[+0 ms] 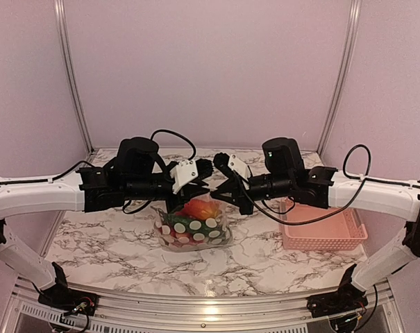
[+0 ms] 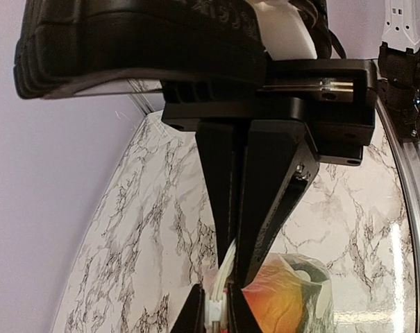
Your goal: Open the zip-top bag and remove the fake food
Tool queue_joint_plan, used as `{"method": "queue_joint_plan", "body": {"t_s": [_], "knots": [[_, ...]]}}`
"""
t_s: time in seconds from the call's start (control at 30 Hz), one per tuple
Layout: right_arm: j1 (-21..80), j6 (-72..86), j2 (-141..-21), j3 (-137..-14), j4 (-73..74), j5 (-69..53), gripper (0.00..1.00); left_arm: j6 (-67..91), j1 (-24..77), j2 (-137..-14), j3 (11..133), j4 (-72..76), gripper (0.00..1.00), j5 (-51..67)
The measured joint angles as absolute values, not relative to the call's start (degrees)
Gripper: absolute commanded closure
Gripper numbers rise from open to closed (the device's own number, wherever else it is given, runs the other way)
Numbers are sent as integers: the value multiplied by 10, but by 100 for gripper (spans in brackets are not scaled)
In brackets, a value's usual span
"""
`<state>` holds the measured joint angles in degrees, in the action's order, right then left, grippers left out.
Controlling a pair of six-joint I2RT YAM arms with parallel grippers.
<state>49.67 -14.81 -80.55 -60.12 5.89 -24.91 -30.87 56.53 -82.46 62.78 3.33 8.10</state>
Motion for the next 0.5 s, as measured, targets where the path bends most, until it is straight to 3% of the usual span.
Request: {"method": "queue_joint_plan", "body": {"t_s": [0.5], "knots": [[484,-141,-780,-563,25,-239,100,-267,534,-731,537,44,93,84]]}}
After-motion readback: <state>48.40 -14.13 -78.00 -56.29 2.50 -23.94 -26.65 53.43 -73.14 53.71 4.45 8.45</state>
